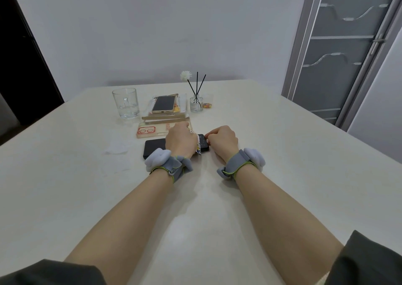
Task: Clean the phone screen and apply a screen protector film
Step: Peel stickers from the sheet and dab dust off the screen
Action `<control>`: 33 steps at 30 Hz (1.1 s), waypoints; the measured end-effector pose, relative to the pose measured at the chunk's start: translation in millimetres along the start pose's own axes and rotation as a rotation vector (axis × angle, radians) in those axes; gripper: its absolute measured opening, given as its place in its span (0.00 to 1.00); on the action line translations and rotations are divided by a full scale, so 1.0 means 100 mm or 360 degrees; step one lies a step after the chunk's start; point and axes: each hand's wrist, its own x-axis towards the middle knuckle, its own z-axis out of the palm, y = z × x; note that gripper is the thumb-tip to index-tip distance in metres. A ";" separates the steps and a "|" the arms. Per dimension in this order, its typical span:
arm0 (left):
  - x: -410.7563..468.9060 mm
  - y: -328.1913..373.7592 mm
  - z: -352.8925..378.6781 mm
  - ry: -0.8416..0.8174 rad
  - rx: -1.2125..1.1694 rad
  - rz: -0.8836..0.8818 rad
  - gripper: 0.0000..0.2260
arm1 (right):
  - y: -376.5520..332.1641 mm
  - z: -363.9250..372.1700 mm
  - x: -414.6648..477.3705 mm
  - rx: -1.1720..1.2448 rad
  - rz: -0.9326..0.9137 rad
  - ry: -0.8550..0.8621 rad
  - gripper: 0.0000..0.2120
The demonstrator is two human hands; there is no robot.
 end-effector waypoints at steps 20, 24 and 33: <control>0.00 0.05 -0.02 0.0013 -0.0003 -0.0036 0.10 | -0.01 0.00 0.01 -0.0013 0.0006 0.0010 0.16; 0.04 0.03 -0.12 0.0011 -0.0050 -0.0081 0.15 | -0.01 0.00 0.01 -0.0005 0.0008 0.0000 0.16; 0.03 -0.02 -0.15 0.0033 0.0110 -0.0059 0.12 | 0.00 -0.01 0.00 0.0017 0.0013 -0.0014 0.16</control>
